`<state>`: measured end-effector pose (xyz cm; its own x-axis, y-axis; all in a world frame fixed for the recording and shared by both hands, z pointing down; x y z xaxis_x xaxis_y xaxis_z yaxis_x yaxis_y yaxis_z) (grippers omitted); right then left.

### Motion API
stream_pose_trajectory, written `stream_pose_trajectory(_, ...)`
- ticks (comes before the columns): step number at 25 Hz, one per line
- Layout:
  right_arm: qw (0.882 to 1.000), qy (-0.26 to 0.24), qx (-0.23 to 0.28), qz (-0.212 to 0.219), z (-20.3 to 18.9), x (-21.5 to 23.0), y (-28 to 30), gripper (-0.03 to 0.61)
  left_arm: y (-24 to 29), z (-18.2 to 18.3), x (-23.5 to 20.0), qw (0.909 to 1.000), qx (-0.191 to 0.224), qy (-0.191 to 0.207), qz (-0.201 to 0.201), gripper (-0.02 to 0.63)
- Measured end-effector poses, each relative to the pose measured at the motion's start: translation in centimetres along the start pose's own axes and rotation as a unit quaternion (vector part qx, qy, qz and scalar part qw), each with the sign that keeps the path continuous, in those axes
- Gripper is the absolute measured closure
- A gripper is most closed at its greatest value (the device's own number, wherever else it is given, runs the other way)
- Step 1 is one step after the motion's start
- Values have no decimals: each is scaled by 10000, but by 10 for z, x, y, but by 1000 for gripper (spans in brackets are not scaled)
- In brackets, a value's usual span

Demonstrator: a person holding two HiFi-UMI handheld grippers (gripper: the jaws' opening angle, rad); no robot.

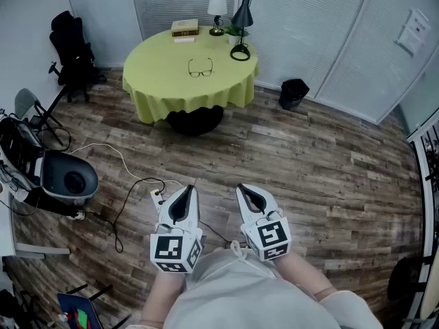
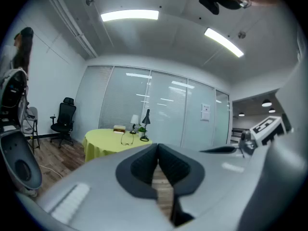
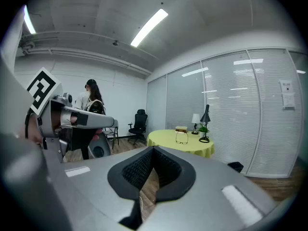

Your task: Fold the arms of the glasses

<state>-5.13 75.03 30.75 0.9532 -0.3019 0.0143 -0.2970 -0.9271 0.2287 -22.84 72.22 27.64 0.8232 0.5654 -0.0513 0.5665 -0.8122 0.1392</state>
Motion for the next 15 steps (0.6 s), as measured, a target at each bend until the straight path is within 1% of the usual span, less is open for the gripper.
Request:
stream_pose_trajectory(8,10000,29,-82,-41,1,5,11,578,12,1,-10,10000,-37,-41,1,607)
stream_pose_trajectory(15,9993,262,-167,-201,-4,7,24,580,18,-6,-21,9998,-158,-133,-19,607)
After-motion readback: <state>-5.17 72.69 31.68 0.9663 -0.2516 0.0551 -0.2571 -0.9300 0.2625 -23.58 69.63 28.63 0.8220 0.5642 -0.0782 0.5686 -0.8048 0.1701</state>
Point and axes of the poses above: the fingertips, and each gripper's own axes: y forward along the fingers, x to its right, z out of its top, the point moved 7 cm from there along -y, backward along the fingers, and after that the axes turned 4 degrees about y, right-handed, at the moved point
